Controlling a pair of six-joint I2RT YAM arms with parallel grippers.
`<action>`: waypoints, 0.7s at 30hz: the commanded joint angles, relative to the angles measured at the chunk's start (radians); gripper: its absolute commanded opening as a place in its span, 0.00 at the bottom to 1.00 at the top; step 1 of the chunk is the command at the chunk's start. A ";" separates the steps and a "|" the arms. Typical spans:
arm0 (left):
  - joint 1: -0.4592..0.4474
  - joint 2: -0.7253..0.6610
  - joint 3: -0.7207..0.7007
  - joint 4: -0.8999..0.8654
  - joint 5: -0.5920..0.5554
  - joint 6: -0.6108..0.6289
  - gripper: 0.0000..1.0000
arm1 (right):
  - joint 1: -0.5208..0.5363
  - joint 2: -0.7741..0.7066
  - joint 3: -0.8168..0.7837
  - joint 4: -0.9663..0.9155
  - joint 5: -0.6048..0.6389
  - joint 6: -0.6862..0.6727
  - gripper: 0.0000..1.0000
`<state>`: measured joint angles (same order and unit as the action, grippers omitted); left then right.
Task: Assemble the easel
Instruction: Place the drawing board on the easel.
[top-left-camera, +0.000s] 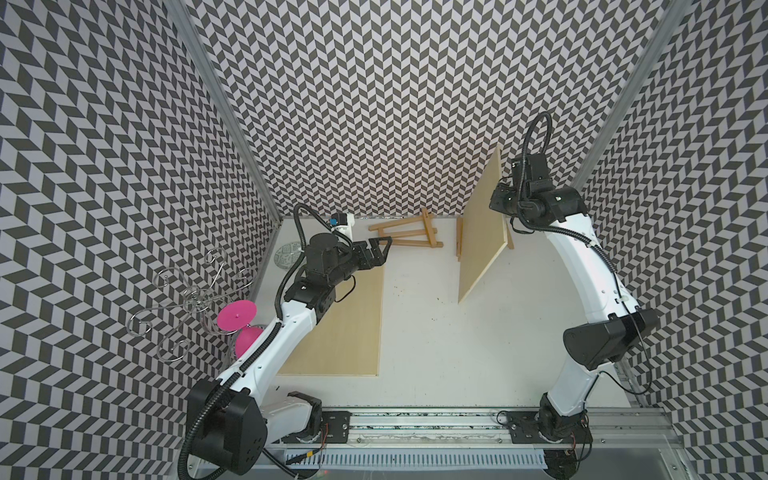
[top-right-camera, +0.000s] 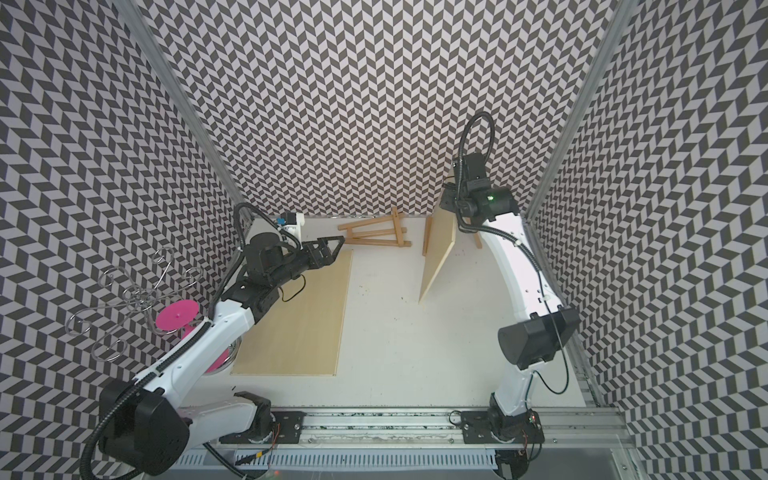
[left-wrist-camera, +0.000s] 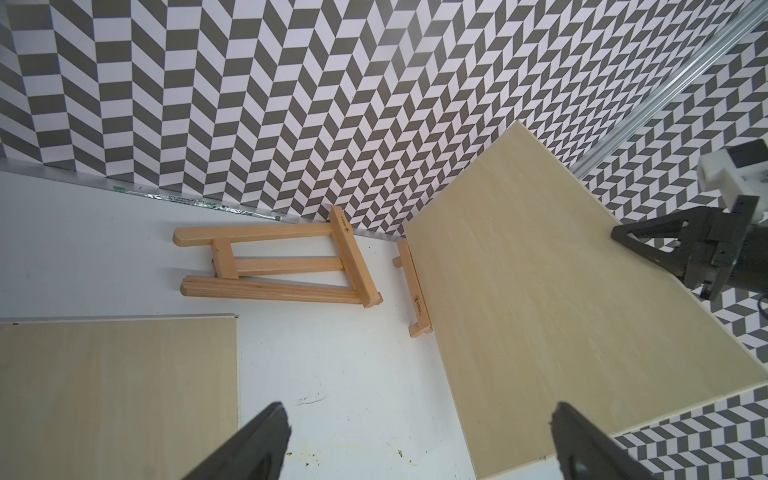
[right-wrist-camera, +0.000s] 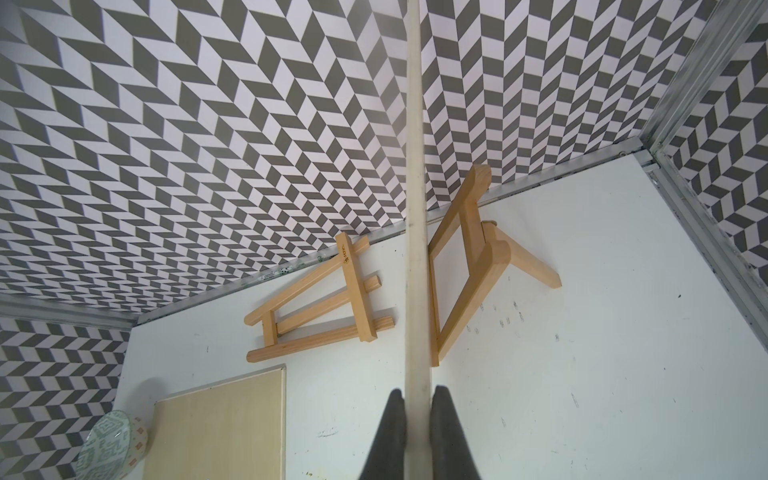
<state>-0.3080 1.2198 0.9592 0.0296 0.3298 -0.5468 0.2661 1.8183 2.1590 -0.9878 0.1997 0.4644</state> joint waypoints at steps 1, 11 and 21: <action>-0.008 0.003 -0.005 0.029 -0.009 0.013 0.99 | -0.042 -0.009 0.093 0.224 -0.035 -0.009 0.00; -0.008 0.030 -0.002 0.034 -0.004 0.016 0.99 | -0.143 0.001 0.029 0.246 -0.175 -0.111 0.00; -0.008 0.043 -0.010 0.041 -0.005 0.014 0.99 | -0.231 -0.067 -0.185 0.324 -0.235 -0.068 0.00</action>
<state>-0.3080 1.2610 0.9592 0.0380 0.3298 -0.5430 0.0597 1.8061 2.0289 -0.8257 -0.0475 0.3649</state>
